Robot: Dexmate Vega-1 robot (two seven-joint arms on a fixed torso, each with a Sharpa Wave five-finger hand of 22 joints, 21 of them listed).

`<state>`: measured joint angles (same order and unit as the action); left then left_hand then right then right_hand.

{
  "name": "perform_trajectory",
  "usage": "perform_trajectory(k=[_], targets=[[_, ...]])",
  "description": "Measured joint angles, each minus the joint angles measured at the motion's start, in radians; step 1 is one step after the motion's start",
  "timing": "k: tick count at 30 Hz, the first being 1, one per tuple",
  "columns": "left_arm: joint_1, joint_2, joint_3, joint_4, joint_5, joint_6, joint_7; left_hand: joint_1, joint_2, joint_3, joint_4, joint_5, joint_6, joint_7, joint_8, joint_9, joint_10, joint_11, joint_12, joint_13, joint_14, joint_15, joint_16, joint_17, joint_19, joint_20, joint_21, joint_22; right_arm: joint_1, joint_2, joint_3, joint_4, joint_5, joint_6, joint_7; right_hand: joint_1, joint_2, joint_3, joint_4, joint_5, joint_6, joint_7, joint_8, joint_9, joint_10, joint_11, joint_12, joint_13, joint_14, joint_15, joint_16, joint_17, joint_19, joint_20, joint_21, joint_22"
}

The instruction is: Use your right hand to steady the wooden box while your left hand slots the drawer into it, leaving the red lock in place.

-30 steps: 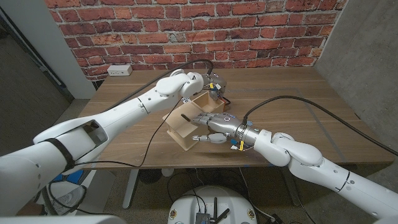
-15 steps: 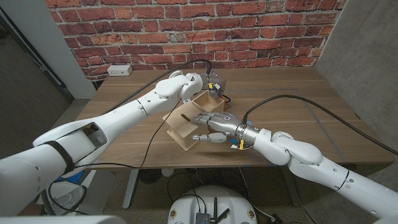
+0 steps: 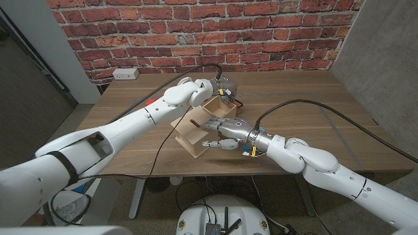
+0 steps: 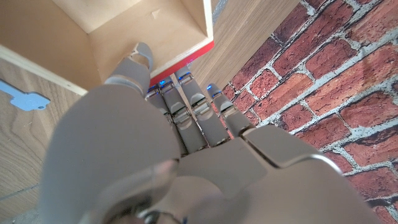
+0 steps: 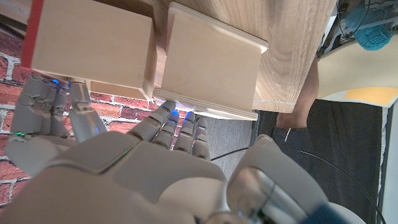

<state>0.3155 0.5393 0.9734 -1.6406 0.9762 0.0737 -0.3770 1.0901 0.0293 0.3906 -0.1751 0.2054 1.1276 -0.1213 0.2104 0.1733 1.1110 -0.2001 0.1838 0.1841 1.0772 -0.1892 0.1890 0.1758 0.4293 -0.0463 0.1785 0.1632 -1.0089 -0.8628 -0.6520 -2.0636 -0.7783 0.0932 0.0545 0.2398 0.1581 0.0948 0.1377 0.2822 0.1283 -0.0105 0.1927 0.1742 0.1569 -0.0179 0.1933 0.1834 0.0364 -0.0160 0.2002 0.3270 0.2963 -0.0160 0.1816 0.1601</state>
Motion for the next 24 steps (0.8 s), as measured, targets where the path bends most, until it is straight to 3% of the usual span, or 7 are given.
perform_trajectory(k=[24], targets=[[0.009, -0.007, 0.001, 0.008, -0.001, 0.009, 0.037, -0.002, 0.002, 0.0, 0.0, 0.002, -0.001, 0.001, 0.0, 0.0, 0.003, -0.003, 0.0, -0.003, 0.008, -0.004, 0.003, 0.001, 0.004, 0.004, 0.0, 0.0, -0.005, -0.005, 0.002, 0.001, 0.011, 0.001, -0.003, 0.0, 0.0, 0.0, 0.0, 0.0, 0.0, 0.0, 0.0, 0.0, 0.0, 0.0, 0.0, 0.0, 0.0, 0.0, 0.0, 0.0, 0.0, 0.0, -0.001, 0.0]])
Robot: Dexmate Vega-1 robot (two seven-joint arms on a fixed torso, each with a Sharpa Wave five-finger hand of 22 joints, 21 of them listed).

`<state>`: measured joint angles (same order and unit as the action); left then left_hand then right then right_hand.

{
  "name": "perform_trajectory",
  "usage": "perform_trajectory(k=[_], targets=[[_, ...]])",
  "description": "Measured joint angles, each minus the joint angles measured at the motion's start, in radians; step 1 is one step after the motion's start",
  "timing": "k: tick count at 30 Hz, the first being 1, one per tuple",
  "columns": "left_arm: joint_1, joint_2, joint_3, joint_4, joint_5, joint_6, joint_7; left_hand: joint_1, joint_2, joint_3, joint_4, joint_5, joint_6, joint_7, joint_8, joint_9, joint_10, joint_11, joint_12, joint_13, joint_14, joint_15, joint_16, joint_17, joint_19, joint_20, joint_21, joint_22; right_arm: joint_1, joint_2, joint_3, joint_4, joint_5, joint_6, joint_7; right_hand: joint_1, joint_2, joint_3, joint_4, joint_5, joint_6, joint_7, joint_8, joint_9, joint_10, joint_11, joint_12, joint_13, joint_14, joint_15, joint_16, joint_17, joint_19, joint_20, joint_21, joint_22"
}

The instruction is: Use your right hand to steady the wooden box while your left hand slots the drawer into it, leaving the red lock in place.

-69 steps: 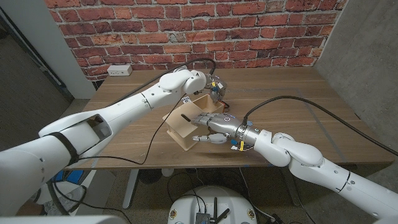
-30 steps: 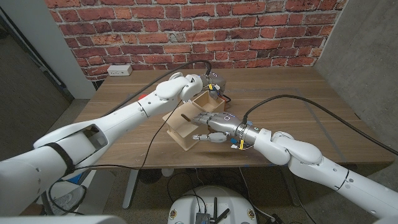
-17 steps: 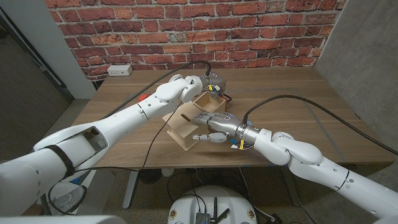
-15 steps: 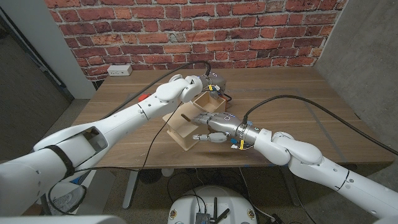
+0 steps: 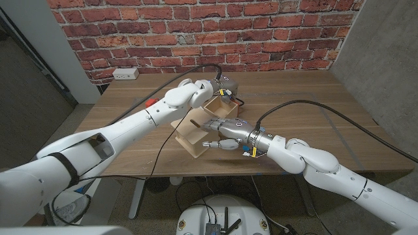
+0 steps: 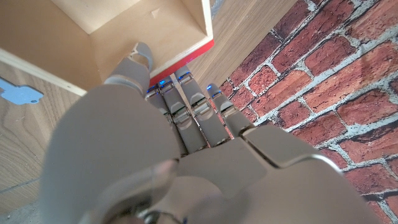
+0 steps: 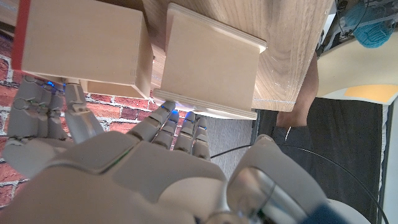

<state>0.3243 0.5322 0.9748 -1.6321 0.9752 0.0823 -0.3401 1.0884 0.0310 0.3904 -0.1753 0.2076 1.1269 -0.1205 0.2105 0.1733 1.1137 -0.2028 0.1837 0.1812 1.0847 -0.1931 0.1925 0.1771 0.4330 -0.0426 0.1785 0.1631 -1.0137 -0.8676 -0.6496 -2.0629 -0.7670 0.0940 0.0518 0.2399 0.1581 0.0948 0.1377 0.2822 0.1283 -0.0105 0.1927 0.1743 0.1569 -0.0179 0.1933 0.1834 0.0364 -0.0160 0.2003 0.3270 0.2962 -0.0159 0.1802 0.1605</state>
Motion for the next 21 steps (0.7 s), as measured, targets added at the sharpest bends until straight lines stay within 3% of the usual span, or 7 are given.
perform_trajectory(k=[21], targets=[[-0.002, 0.006, 0.0, 0.012, -0.033, -0.02, -0.011, -0.001, 0.001, 0.0, 0.0, -0.003, -0.002, 0.002, 0.0, 0.0, 0.0, 0.0, 0.0, 0.0, 0.0, 0.0, -0.005, -0.002, 0.004, -0.004, 0.0, 0.0, 0.011, 0.002, 0.001, 0.012, 0.015, 0.008, 0.003, 0.0, 0.0, 0.0, 0.0, 0.0, 0.0, 0.0, 0.0, 0.0, 0.0, 0.0, 0.0, 0.0, 0.0, 0.0, 0.0, 0.0, 0.0, 0.0, 0.001, 0.001]])
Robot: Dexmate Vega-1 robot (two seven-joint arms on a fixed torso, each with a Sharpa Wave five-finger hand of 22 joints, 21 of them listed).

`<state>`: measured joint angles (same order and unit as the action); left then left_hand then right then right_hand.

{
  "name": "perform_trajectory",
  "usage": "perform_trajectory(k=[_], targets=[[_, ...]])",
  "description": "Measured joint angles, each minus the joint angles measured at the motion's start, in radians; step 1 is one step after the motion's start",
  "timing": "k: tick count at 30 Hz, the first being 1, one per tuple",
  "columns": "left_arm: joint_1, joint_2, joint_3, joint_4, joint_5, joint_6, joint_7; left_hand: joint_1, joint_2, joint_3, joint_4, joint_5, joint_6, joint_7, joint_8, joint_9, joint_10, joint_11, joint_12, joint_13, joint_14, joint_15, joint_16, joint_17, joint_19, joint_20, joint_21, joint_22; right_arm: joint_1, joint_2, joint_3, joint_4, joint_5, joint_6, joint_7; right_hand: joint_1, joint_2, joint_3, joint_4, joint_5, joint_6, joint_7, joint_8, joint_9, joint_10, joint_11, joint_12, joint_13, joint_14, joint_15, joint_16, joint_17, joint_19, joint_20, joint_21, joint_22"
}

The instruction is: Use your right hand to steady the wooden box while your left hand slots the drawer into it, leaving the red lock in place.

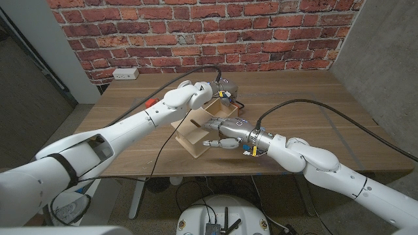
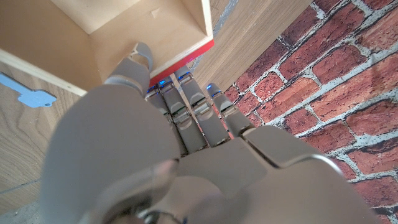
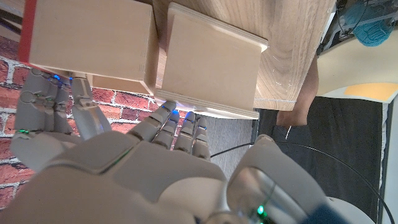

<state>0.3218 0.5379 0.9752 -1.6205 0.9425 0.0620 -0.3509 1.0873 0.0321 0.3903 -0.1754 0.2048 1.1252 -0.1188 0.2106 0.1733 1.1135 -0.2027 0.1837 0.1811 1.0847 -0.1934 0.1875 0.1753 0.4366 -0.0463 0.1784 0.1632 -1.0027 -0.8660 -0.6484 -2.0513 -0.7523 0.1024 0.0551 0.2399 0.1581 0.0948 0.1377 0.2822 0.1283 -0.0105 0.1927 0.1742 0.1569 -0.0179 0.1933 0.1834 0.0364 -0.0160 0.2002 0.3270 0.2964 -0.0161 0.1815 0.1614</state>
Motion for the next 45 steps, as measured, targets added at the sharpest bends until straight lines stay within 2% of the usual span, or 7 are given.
perform_trajectory(k=[24, 45], targets=[[-0.04, -0.008, 0.009, 0.044, -0.039, -0.04, -0.031, 0.002, -0.002, -0.002, -0.002, 0.003, 0.002, -0.002, 0.0, 0.0, 0.0, 0.0, 0.0, 0.003, 0.001, -0.001, 0.002, -0.001, 0.0, 0.0, 0.0, 0.0, 0.008, 0.01, -0.008, 0.009, 0.003, -0.005, 0.004, 0.0, 0.0, 0.0, 0.0, 0.0, 0.0, 0.0, 0.0, 0.0, 0.0, 0.0, 0.0, 0.0, 0.0, 0.0, 0.0, 0.0, 0.0, 0.0, -0.002, 0.0], [-0.054, -0.004, 0.016, 0.048, -0.046, -0.056, -0.042, 0.003, -0.003, -0.003, -0.003, 0.002, 0.002, -0.002, 0.0, 0.0, 0.0, 0.0, 0.0, 0.003, 0.001, -0.001, 0.0, 0.0, 0.0, 0.0, 0.0, 0.0, 0.013, 0.012, -0.013, 0.016, 0.007, -0.007, 0.001, 0.0, 0.0, 0.0, 0.0, 0.0, 0.0, 0.0, 0.0, 0.0, 0.0, 0.0, 0.0, 0.0, 0.0, 0.0, 0.0, 0.0, 0.0, 0.0, 0.0, -0.001]])
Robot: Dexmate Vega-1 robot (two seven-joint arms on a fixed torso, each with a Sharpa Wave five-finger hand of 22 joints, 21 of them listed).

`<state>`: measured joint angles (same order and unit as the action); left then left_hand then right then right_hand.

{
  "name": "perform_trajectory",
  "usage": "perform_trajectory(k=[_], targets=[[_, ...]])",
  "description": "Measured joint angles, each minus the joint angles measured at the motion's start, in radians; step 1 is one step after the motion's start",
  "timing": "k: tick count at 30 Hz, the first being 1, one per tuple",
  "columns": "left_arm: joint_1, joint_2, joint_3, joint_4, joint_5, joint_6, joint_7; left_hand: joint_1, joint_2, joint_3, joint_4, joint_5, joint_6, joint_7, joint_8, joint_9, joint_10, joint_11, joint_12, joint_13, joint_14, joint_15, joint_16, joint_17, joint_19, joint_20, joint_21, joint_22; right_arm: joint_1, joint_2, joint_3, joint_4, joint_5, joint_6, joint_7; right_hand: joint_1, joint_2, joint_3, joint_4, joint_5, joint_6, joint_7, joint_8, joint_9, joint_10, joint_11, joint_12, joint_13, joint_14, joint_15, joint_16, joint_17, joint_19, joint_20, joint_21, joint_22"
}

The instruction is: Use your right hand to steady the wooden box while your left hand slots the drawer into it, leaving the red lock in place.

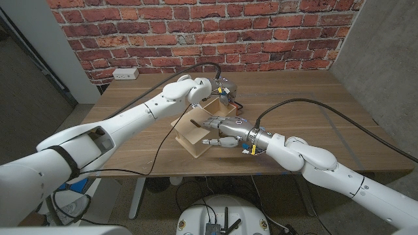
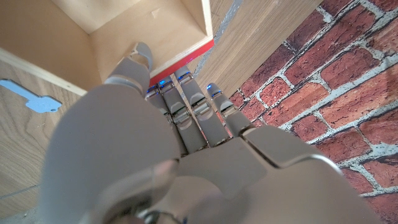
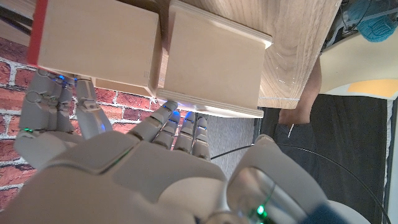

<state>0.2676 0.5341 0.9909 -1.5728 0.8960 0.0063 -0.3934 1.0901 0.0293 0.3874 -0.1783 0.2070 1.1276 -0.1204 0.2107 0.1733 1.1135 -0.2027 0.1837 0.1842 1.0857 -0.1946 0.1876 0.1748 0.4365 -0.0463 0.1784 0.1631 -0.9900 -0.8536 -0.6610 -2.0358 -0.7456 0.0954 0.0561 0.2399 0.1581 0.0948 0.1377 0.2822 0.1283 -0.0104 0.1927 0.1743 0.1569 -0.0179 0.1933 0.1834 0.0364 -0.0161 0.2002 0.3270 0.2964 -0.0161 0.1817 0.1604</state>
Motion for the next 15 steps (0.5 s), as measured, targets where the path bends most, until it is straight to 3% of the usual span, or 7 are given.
perform_trajectory(k=[15], targets=[[0.007, 0.006, -0.003, -0.015, 0.001, 0.0, -0.013, -0.001, 0.001, -0.001, -0.001, -0.002, -0.002, 0.002, 0.0, 0.0, 0.0, 0.0, 0.0, 0.0, 0.0, 0.0, -0.001, 0.0, 0.0, 0.0, 0.0, 0.0, 0.001, -0.005, 0.0, -0.001, -0.008, 0.004, -0.006, 0.0, 0.0, 0.0, 0.0, 0.0, 0.0, 0.0, 0.0, 0.0, 0.0, 0.0, 0.0, 0.0, 0.0, 0.0, 0.0, 0.0, 0.0, 0.0, -0.001, 0.0]])
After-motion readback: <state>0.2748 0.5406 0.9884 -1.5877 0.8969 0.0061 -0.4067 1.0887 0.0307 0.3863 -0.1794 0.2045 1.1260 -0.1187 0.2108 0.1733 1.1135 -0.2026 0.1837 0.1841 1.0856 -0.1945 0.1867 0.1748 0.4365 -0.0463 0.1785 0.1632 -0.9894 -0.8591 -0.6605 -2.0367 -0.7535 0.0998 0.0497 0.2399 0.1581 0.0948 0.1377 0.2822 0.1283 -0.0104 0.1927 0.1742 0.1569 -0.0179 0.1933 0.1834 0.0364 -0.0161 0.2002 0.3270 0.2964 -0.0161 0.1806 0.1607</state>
